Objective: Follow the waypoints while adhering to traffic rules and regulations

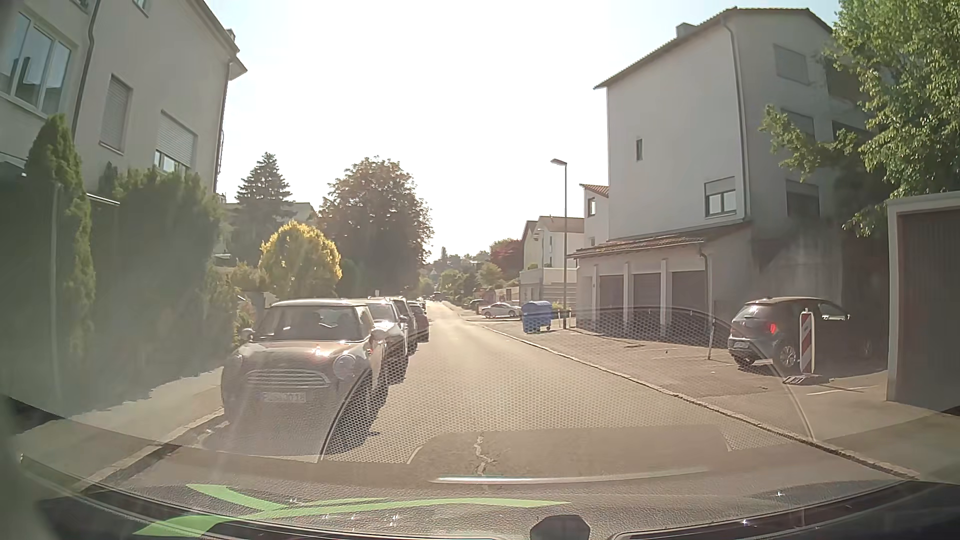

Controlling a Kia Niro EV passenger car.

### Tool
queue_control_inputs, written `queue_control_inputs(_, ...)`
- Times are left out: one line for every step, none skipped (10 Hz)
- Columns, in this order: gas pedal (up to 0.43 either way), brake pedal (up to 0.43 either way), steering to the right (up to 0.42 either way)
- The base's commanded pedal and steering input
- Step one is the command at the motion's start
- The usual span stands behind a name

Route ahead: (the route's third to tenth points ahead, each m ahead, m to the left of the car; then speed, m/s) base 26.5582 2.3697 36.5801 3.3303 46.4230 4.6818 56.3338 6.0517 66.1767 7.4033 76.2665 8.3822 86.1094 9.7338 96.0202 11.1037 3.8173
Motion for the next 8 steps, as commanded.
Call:
queue_control_inputs(0.039,0.0,0.132)
queue_control_inputs(0.039,0.0,0.122)
queue_control_inputs(0.039,0.0,0.11)
queue_control_inputs(0.039,0.0,0.095)
queue_control_inputs(0.039,0.0,0.08)
queue_control_inputs(0.039,0.0,0.064)
queue_control_inputs(0.039,0.0,0.048)
queue_control_inputs(0.039,0.0,0.027)
